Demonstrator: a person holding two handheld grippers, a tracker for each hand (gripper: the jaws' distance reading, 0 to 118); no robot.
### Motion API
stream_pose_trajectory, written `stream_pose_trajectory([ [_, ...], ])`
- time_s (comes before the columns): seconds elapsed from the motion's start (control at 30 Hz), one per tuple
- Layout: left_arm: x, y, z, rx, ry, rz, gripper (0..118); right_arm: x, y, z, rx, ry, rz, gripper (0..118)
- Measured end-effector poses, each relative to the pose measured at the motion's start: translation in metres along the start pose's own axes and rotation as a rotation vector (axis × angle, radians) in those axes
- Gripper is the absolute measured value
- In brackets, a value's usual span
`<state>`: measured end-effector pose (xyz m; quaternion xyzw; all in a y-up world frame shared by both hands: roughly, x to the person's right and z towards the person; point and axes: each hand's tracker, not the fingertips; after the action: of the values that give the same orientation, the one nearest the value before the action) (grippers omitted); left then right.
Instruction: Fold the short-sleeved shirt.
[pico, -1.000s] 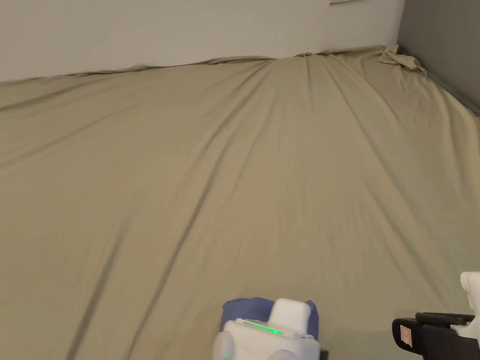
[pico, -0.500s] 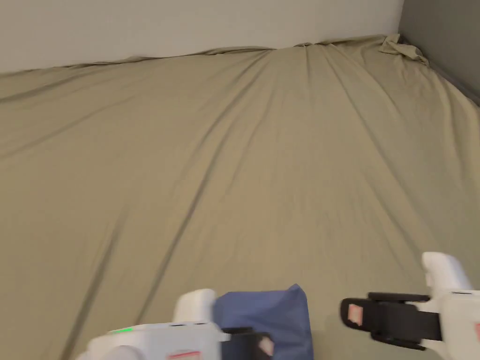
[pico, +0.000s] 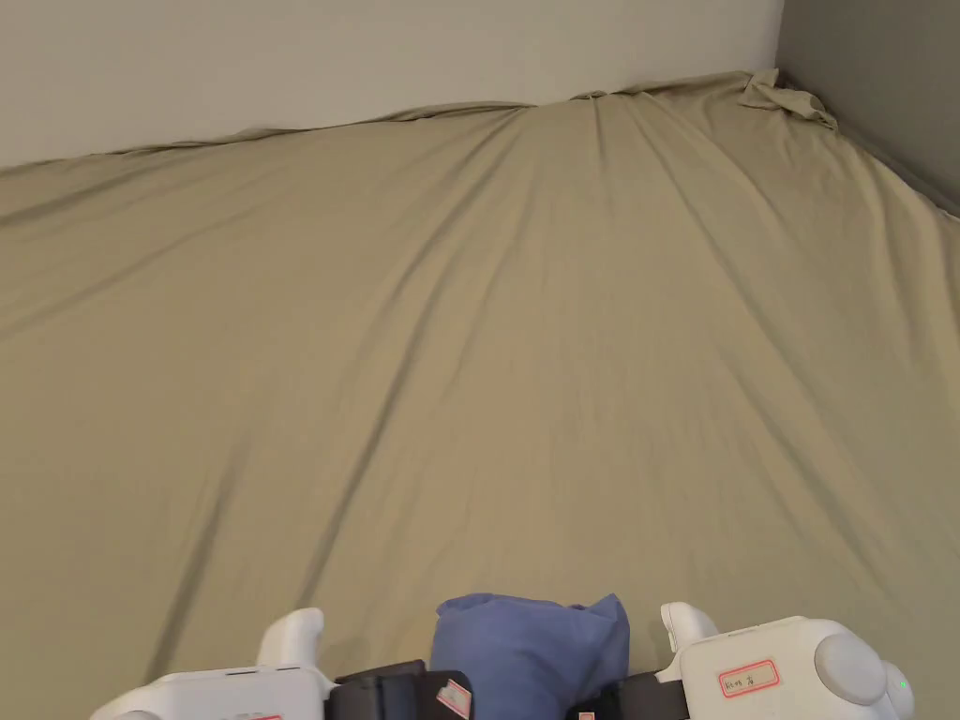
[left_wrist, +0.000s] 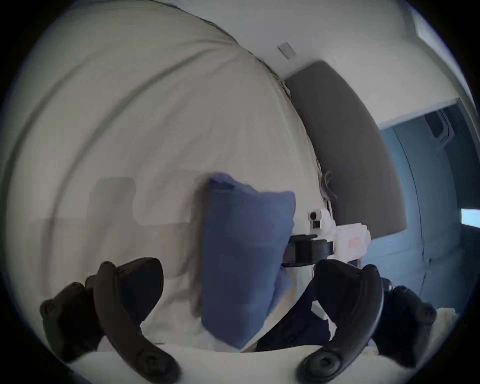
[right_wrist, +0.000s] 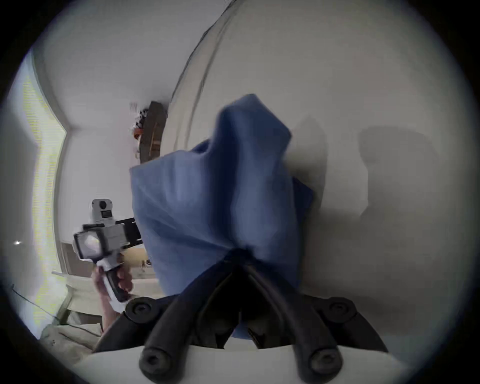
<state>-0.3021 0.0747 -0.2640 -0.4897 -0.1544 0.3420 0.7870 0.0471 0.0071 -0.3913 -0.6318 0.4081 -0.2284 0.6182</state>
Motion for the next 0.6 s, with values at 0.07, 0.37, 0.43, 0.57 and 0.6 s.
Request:
stream_pose_trajectory([
  [0.07, -0.004, 0.0, -0.027, -0.021, -0.011, -0.002, 118, -0.006, -0.002, 0.001, -0.002, 0.001, 0.008, 3],
  [0.37, -0.011, 0.008, -0.046, 0.017, 0.041, 0.006, 66, -0.005, -0.008, 0.015, -0.017, 0.04, -0.014, 3],
  [0.43, -0.028, 0.008, -0.041, -0.002, -0.004, 0.099, 59, -0.005, -0.011, 0.02, -0.036, 0.088, -0.037, 3],
  [0.57, -0.005, -0.009, -0.026, 0.017, -0.053, 0.159, 57, -0.023, -0.021, 0.041, 0.004, 0.11, 0.044, 3],
  [0.6, -0.004, -0.011, -0.019, 0.014, -0.076, 0.179, 57, -0.028, -0.023, 0.046, 0.007, 0.115, 0.048, 3],
])
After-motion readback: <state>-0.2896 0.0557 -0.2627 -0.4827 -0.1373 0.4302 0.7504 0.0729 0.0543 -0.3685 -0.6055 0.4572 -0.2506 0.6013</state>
